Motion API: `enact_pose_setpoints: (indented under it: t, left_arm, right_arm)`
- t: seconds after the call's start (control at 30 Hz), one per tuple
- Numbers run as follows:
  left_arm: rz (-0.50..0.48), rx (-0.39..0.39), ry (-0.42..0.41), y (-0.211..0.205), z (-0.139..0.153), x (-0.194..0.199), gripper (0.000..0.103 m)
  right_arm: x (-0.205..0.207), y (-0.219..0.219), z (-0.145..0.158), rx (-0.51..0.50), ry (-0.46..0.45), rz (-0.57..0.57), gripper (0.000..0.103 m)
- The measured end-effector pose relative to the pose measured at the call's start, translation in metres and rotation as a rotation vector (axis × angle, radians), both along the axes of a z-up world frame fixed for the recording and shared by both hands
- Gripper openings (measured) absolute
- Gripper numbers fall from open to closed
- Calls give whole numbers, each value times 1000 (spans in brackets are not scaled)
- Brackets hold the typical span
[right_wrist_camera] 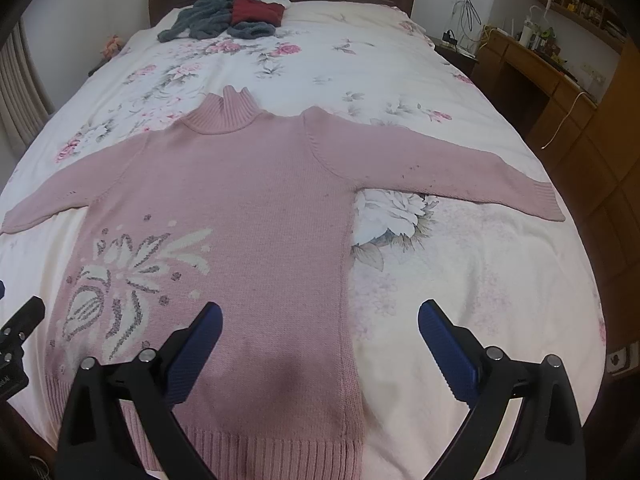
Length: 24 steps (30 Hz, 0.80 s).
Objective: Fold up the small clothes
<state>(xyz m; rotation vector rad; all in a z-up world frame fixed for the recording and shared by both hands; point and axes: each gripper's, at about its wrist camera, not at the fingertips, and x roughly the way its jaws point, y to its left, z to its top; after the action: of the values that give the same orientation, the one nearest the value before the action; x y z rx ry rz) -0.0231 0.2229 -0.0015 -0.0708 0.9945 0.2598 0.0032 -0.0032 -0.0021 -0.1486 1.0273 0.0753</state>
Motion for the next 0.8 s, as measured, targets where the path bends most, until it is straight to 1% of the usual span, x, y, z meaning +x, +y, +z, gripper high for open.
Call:
enact_pose_setpoints:
  t: [0.8]
  left_arm:
    - [0, 1, 1, 1, -1, 0, 100]
  right_arm:
    - [1, -1, -1, 9, 9, -1, 99]
